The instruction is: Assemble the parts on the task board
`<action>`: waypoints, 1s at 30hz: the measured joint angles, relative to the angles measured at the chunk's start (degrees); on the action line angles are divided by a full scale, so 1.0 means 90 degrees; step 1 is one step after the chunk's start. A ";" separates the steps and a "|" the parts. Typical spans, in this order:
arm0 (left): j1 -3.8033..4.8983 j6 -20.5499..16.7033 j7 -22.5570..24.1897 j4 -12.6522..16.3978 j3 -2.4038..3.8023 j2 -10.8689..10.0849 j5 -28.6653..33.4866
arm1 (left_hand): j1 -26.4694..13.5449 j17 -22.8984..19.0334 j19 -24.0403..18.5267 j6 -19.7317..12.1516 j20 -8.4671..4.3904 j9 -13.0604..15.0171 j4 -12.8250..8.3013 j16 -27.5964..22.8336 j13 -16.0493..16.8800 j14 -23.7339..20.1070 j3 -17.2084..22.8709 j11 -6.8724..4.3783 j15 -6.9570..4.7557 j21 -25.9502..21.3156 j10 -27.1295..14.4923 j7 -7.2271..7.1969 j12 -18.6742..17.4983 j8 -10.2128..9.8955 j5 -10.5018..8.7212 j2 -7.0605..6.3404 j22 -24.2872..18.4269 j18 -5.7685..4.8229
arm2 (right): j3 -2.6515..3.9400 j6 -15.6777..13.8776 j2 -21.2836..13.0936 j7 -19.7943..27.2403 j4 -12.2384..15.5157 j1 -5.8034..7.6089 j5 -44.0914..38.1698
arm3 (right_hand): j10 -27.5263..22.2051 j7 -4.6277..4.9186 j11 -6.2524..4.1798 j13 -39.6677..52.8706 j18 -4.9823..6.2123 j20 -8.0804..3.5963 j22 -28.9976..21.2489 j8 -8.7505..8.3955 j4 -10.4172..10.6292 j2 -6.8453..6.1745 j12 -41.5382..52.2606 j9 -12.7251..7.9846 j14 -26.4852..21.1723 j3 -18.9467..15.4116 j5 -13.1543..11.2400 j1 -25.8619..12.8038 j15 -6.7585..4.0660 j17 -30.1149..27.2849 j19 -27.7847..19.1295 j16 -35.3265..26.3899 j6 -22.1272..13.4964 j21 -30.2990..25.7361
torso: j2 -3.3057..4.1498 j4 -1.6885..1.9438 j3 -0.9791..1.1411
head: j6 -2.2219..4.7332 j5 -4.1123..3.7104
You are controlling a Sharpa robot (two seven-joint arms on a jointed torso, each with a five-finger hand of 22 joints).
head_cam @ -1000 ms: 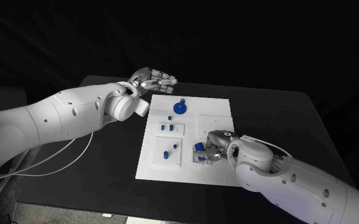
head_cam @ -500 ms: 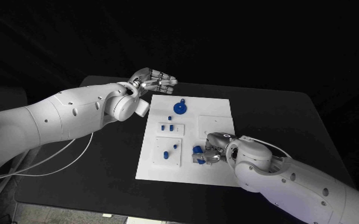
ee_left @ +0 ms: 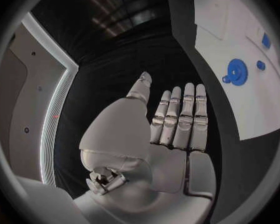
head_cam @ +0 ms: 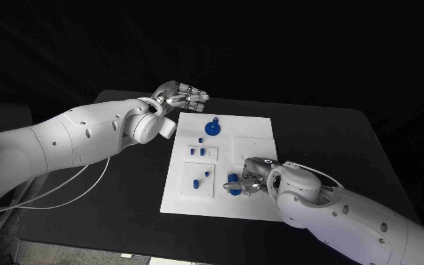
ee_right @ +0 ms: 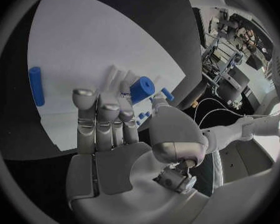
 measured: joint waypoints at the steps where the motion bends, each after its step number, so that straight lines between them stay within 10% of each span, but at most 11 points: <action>1: 0.0000 0.0000 -0.0001 -0.0001 0.0000 0.0000 0.0000 | 0.0000 0.0000 0.0000 0.0000 0.0000 0.0000 0.0000 0.0000 0.0000 0.0000 0.0000 0.0000 0.0000 0.0000 0.0000 0.0000 0.0000 0.0000 0.0000 0.0000 0.0000 0.0000 | 0.0000 -0.0007 -0.0002 0.0000 0.0002 -0.0001 0.0003 | 0.0000 0.0000 0.0000 0.0000 0.0000 0.0000 0.0000 0.0000 -0.0005 0.0054 0.0000 0.0000 0.0000 -0.0186 0.0000 0.0053 0.0000 0.0000 0.0000 0.0000 0.0000 0.0000 | 0.0000 0.0000 0.0000 | 0.0001 0.0000; 3: 0.0000 0.0000 -0.0003 -0.0004 0.0000 0.0000 -0.0001 | 0.0000 0.0000 0.0000 0.0000 0.0000 0.0000 0.0000 0.0000 0.0000 0.0000 0.0000 0.0000 0.0000 0.0000 0.0000 0.0000 0.0000 0.0000 0.0000 0.0000 0.0000 0.0000 | 0.0000 -0.0024 -0.0012 0.0002 0.0012 -0.0004 0.0010 | 0.0000 0.0000 0.0000 0.0007 0.0000 0.0000 0.0000 0.0000 -0.0026 0.0330 0.0000 0.0000 0.0000 -0.0690 0.0000 0.0161 0.0000 0.0021 0.0000 0.0000 0.0000 0.0000 | 0.0001 0.0000 -0.0001 | 0.0005 -0.0004; 15: 0.0000 -0.0001 -0.0014 -0.0009 -0.0001 -0.0008 -0.0008 | -0.0026 0.0000 0.0000 0.0000 0.0000 0.0000 0.0017 0.0000 0.0000 0.0000 0.0017 0.0023 0.0000 0.0000 -0.0023 0.0000 0.0000 0.0000 0.0000 -0.0026 0.0000 0.0000 | 0.0138 -0.0119 -0.0264 0.0111 0.0225 -0.0018 0.0062 | 0.0000 0.0000 0.0000 0.0010 0.0000 0.0000 -0.0004 0.0000 -0.0251 0.0333 -0.0025 -0.0001 0.0000 -0.0567 0.0000 0.0440 0.0000 0.0031 0.0000 -0.0025 0.0000 0.0000 | 0.0001 -0.0007 0.0004 | -0.0002 -0.0023; 30: -0.0004 -0.0001 -0.0028 -0.0009 -0.0005 -0.0028 -0.0022 | -0.0025 0.0000 0.0000 0.0000 0.0000 0.0000 0.0017 0.0000 0.0000 0.0000 0.0017 0.0023 0.0000 0.0000 -0.0023 0.0000 0.0000 0.0000 0.0000 -0.0026 0.0000 0.0000 | 0.0291 -0.0350 -0.0685 0.0658 0.0507 -0.0017 0.0296 | 0.0000 0.0022 0.0000 0.0041 -0.0001 -0.0037 0.0064 0.0000 -0.0341 -0.0520 0.0006 0.0024 0.0022 0.0657 0.0000 0.0901 -0.0022 0.0129 -0.0010 0.0012 -0.0022 0.0097 | -0.0001 -0.0005 0.0008 | -0.0001 -0.0015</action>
